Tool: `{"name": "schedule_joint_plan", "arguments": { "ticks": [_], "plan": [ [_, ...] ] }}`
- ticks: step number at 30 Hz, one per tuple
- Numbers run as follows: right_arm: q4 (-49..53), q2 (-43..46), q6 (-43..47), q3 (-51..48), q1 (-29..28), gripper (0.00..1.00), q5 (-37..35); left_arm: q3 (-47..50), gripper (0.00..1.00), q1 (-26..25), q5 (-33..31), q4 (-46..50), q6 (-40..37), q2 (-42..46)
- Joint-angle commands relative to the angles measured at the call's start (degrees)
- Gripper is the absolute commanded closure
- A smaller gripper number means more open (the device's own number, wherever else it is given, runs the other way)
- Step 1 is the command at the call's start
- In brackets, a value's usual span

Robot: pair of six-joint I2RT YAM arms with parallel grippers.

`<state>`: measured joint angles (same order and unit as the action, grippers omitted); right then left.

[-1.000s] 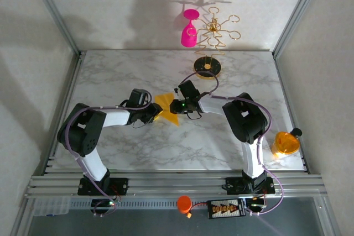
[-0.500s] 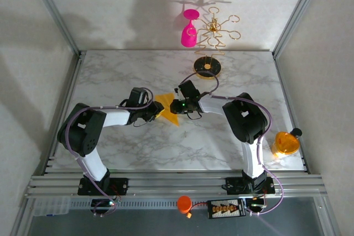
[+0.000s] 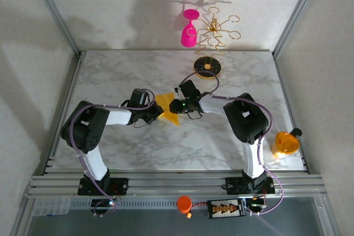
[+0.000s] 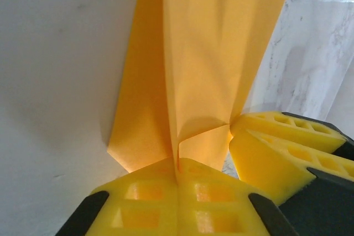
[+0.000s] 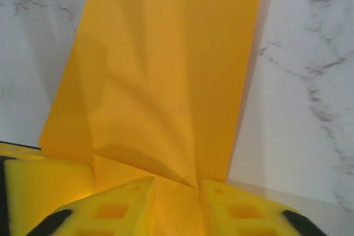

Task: Fold a paper plane with a square sheet of paper (pick it up from the middle)
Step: Fourth fold the wing at the center of the table.

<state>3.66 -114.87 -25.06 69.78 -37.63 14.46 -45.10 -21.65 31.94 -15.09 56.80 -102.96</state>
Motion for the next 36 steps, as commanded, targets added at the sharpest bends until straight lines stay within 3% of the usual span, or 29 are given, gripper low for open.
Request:
{"name": "schedule_joint_plan", "arguments": {
  "ticks": [1,7,12,22,30,36],
  "plan": [
    [-0.74,6.20,3.84,-2.73,0.89,0.66,-4.48,-1.63,0.97,-0.14,-1.49,2.18,0.11,1.53],
    [-6.67,15.66,9.69,-12.47,-0.34,0.59,-10.26,-3.12,0.99,-0.97,-4.96,7.59,2.42,3.46],
    [-7.92,18.13,16.01,-15.28,-5.81,0.59,-17.18,-5.10,0.98,-2.03,-8.22,12.10,4.18,4.51],
    [-8.91,11.95,19.11,-13.31,-13.55,0.61,-22.15,-7.23,0.98,-3.22,-11.09,16.24,6.31,4.43],
    [-8.72,7.89,16.73,-11.26,-14.31,0.62,-22.44,-7.37,0.98,-3.22,-10.71,16.43,7.71,4.68],
    [-7.45,5.54,16.47,-9.06,-14.30,0.70,-23.41,-7.28,0.97,-3.22,-10.01,15.94,8.27,4.72]
  ]
}}
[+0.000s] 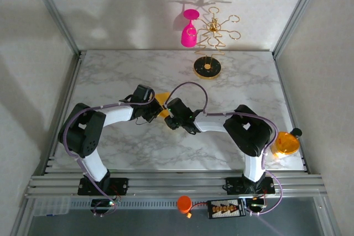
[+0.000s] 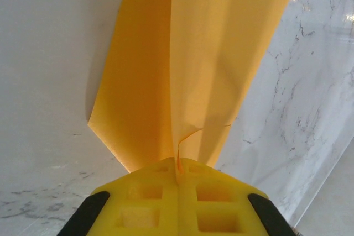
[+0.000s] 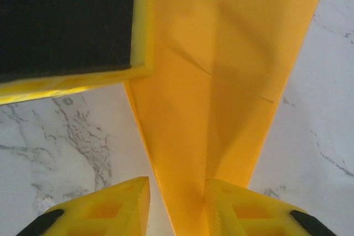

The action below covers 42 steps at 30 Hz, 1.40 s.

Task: Fold a paper plane with a square sheet of paper (pick it up from the middle)
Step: Fourth fold the wing at the center of the table.

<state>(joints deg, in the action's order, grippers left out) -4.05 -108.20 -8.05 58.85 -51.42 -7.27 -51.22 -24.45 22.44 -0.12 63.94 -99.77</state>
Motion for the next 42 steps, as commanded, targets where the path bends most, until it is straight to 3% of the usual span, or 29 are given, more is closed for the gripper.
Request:
{"name": "schedule_joint_plan", "arguments": {
  "ticks": [1,16,23,28,37,42],
  "plan": [
    [0.57,-1.43,-0.71,2.05,-0.45,0.71,-1.96,-1.07,0.97,-0.43,-0.50,0.96,1.18,1.59],
    [2.56,-1.92,-0.30,1.80,-0.39,0.73,-4.60,-0.98,0.95,-0.03,-0.53,1.37,1.01,1.85],
    [2.19,-1.84,-0.45,1.33,-0.40,0.79,-3.14,-0.81,0.92,0.01,-0.44,1.35,0.96,2.09],
    [1.44,-2.01,-1.21,0.52,-0.26,0.82,-1.28,-0.68,0.85,1.25,-0.77,2.25,0.28,3.61],
    [-1.24,-1.41,0.76,-1.89,0.19,0.82,1.38,0.99,0.63,5.41,-2.36,4.48,-1.54,6.98],
    [-3.07,-0.83,3.42,-3.38,0.32,0.81,1.55,1.21,0.58,5.44,0.24,2.66,-1.33,5.14]
  ]
}}
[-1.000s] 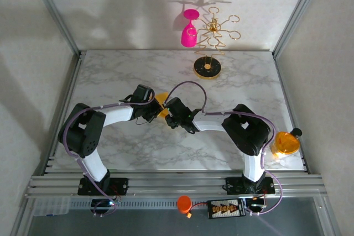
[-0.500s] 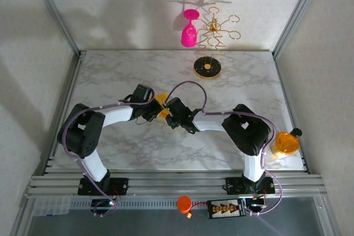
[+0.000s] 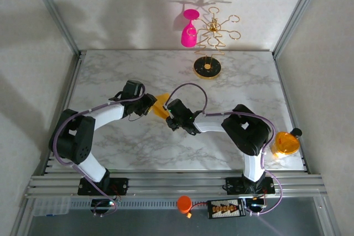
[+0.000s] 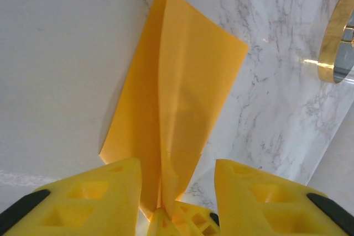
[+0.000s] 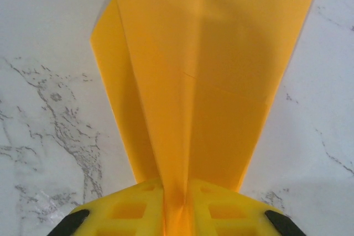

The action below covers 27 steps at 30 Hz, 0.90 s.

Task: Fold a paper plane with a square sheet of paper (pick it up from the middle)
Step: Fourth fold the wing at the center of the table.

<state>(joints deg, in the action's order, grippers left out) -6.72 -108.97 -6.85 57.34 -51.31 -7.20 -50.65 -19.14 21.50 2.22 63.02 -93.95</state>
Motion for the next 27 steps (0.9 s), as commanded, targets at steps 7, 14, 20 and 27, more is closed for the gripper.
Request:
{"name": "schedule_joint_plan", "arguments": {
  "ticks": [7,14,20,27],
  "plan": [
    [-1.54,0.00,4.19,-2.50,0.18,0.81,1.91,-1.49,0.48,-0.07,4.30,-0.74,-1.17,-4.92],
    [-1.54,-0.07,4.70,-2.59,0.20,0.81,1.76,-3.75,0.55,-0.80,5.92,-1.01,-1.49,-8.83],
    [-1.10,-0.07,5.01,-2.50,0.24,0.81,1.57,-4.10,0.71,-0.74,5.58,-0.98,-1.50,-9.10],
    [1.24,1.02,3.23,-0.75,0.32,0.75,1.02,-4.28,0.91,-0.77,5.26,-0.89,-0.79,-8.90]
  ]
}}
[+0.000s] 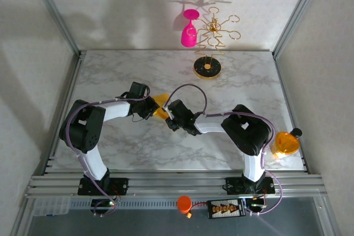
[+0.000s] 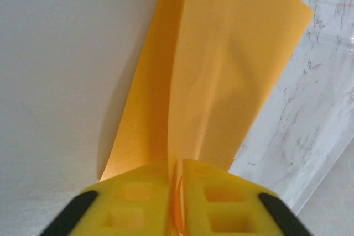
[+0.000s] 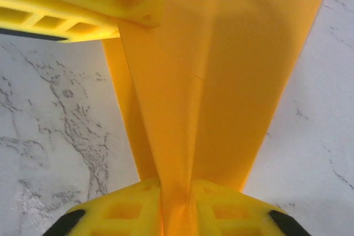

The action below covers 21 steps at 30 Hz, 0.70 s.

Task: Fold a paper plane with a square sheet of paper (pick it up from the middle)
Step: Fourth fold the wing at the center of the table.

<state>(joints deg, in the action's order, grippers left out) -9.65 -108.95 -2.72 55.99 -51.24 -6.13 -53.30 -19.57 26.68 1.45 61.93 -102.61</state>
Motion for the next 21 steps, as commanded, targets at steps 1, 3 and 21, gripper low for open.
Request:
{"name": "schedule_joint_plan", "arguments": {
  "ticks": [1,3,21],
  "plan": [
    [6.20,1.26,-2.18,2.01,0.27,0.73,-0.29,-1.72,0.93,-0.38,-0.20,0.02,0.51,0.14],
    [8.55,2.00,-4.79,3.90,0.18,0.68,-0.70,-1.64,0.96,-0.53,-0.81,0.32,0.97,0.72],
    [15.80,-1.95,-9.67,8.72,-2.30,0.68,-9.96,-1.54,0.98,-2.04,-2.15,1.12,4.99,2.91]
  ]
}}
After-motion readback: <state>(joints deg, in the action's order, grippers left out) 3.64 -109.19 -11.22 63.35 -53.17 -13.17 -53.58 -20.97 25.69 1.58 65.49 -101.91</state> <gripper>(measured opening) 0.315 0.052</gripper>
